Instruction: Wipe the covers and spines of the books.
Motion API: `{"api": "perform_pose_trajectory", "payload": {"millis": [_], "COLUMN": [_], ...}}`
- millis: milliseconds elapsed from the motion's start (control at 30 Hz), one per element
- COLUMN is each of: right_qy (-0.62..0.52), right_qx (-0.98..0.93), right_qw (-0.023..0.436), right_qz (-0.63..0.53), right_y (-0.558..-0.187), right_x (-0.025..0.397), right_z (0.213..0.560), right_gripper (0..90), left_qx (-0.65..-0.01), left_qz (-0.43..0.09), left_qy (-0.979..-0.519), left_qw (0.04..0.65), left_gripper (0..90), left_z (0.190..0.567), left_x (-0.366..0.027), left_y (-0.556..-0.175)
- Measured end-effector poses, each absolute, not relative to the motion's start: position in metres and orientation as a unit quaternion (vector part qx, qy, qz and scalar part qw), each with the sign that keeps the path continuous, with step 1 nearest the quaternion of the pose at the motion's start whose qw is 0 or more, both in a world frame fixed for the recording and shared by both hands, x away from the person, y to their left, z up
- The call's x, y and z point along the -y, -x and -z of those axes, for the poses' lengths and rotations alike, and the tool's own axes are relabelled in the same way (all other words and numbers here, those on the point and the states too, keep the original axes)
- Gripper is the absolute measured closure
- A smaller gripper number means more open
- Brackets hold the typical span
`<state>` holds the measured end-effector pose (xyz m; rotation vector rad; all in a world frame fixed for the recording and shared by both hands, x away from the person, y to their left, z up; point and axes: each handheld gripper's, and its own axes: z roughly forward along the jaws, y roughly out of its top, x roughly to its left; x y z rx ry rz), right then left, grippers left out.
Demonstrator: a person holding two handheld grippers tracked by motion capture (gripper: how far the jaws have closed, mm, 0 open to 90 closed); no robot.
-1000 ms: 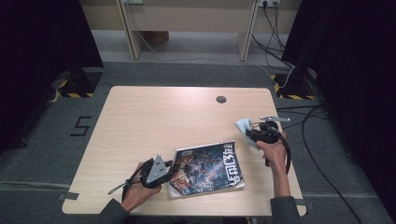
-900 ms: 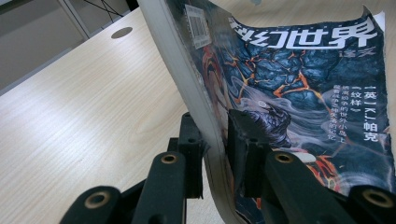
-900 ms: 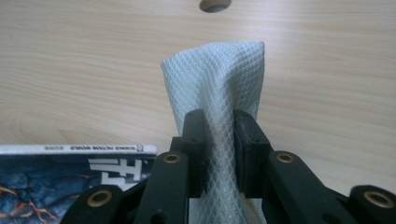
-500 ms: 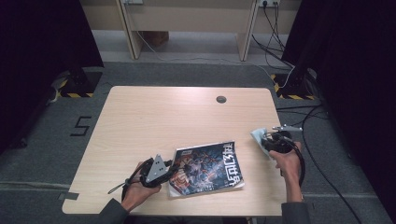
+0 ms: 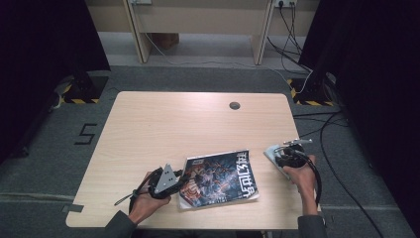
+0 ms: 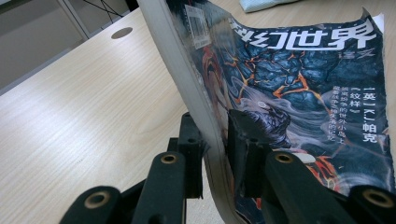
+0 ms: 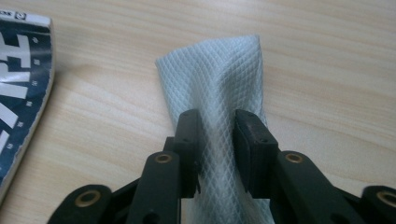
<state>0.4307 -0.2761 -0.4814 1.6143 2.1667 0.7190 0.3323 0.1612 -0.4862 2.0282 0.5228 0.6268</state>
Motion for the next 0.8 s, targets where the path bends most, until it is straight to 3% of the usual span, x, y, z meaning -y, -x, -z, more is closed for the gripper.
{"api": "perform_pose_trajectory", "payload": {"millis": [400, 800], "right_qy": [-0.527, -0.452], "right_qx": [-0.766, -0.794], "right_qw": [0.195, 0.151], "right_qz": [-0.310, -0.377], "right_y": [-0.429, -0.425], "right_x": [0.257, 0.205], "right_z": [0.456, 0.441], "right_gripper": [55.2, 36.8], "left_qx": [-0.213, -0.212], "left_qz": [-0.254, -0.254], "left_qy": [-0.824, -0.824], "left_qw": [0.460, 0.459], "left_gripper": [75.3, 75.2], "left_z": [0.487, 0.487], "left_x": [-0.161, -0.161], "left_y": [-0.333, -0.333]}}
